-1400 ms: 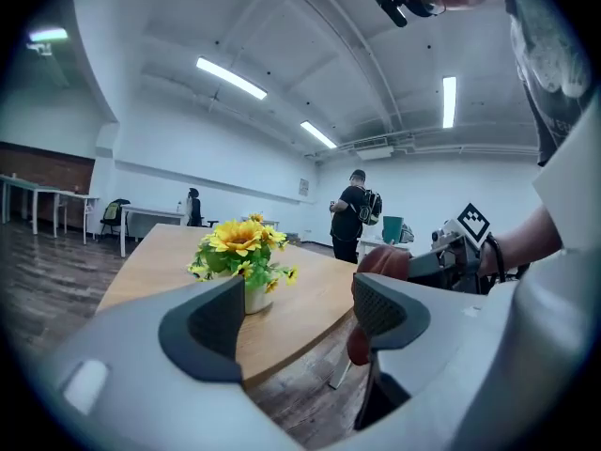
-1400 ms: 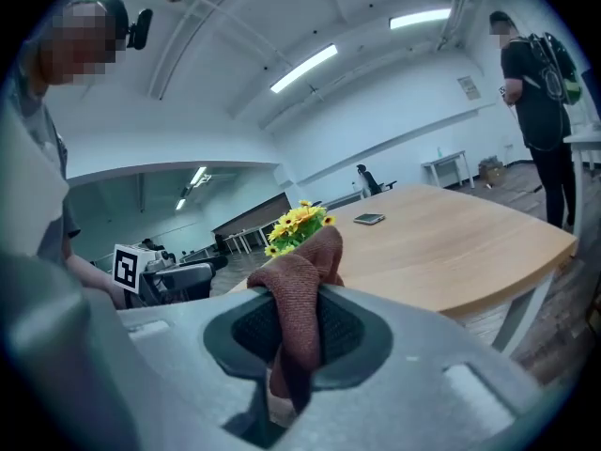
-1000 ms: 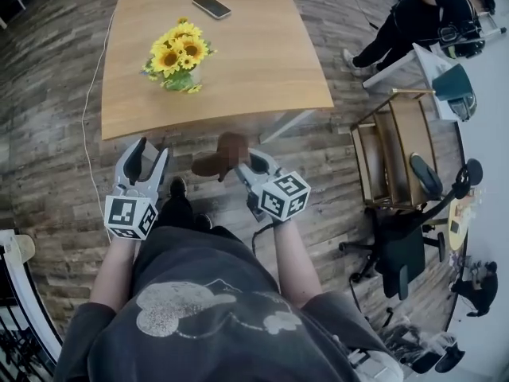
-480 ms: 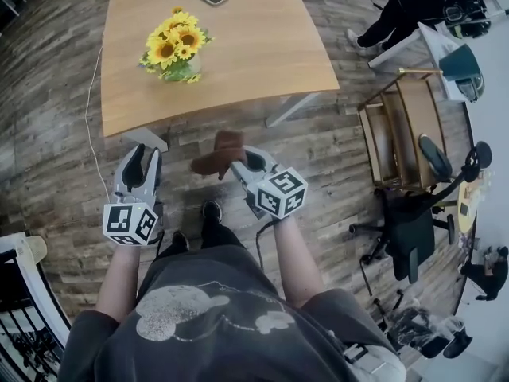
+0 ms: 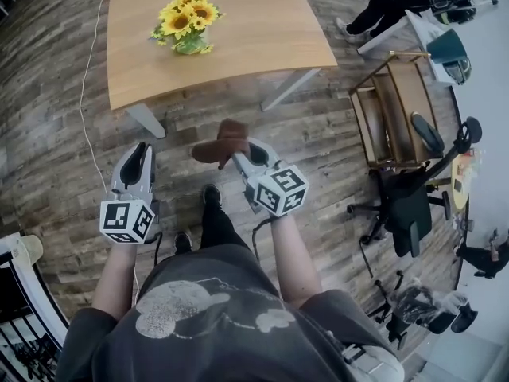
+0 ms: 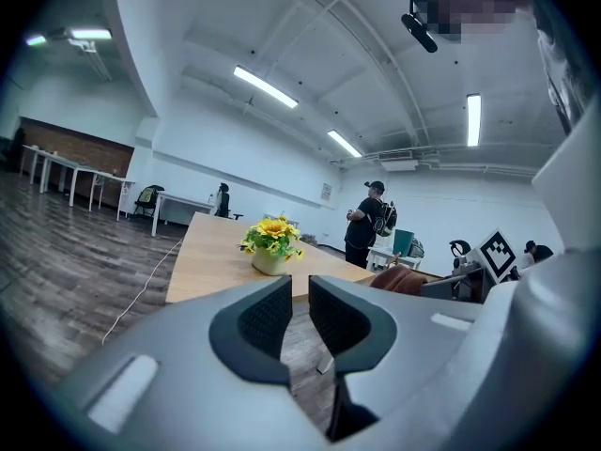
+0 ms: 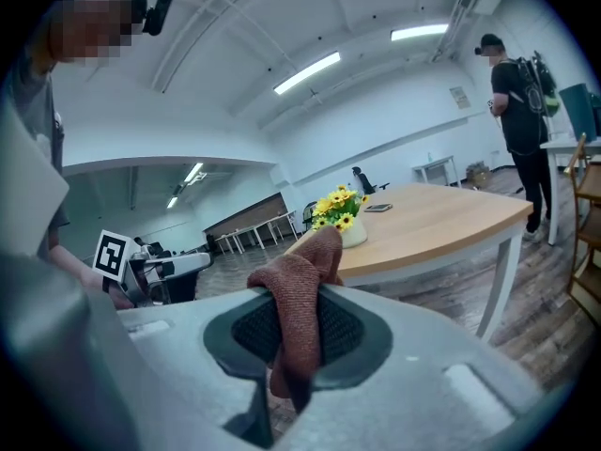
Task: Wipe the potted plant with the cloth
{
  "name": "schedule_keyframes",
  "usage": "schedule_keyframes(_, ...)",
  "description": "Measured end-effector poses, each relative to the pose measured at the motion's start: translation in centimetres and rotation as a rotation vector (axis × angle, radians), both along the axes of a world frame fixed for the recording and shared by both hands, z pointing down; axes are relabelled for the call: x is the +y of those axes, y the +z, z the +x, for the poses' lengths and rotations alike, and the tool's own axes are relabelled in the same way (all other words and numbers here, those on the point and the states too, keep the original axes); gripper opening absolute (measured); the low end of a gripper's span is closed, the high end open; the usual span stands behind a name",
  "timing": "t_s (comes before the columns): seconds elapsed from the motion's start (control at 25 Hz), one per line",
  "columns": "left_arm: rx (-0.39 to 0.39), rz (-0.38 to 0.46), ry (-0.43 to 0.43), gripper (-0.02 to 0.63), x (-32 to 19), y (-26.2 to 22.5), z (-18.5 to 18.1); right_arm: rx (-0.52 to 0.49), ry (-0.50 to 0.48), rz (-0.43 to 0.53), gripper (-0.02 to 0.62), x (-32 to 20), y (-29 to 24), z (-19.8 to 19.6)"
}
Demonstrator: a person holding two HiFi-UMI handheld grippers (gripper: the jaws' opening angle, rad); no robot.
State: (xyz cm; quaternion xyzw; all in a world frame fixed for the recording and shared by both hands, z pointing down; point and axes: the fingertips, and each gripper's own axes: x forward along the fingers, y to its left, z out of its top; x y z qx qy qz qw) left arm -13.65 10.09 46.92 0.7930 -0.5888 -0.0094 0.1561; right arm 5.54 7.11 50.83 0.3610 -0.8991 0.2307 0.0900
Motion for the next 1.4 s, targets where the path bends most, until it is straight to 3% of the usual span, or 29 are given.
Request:
schedule_keyframes(0.16, 0.039, 0.039, 0.029, 0.064, 3.2, -0.9, -1.2, -0.009, 0.047, 0.039, 0.049, 3.4, -1.3, -0.8)
schedule_keyframes(0.32, 0.033, 0.079, 0.037, 0.022, 6.0, -2.4, -2.3, -0.049, 0.087, 0.083, 0.049, 6.5, -3.8, -1.9)
schedule_keyframes(0.52, 0.014, 0.097, 0.062, 0.018, 8.8, -3.0, -3.0, -0.036, 0.097, 0.150, 0.049, 10.3, -5.9, -3.1)
schedule_keyframes(1.4, 0.005, 0.107, 0.160, 0.018, 15.8, -3.1, -1.7, 0.035, 0.118, 0.174, 0.048, 19.2, -6.1, -3.9)
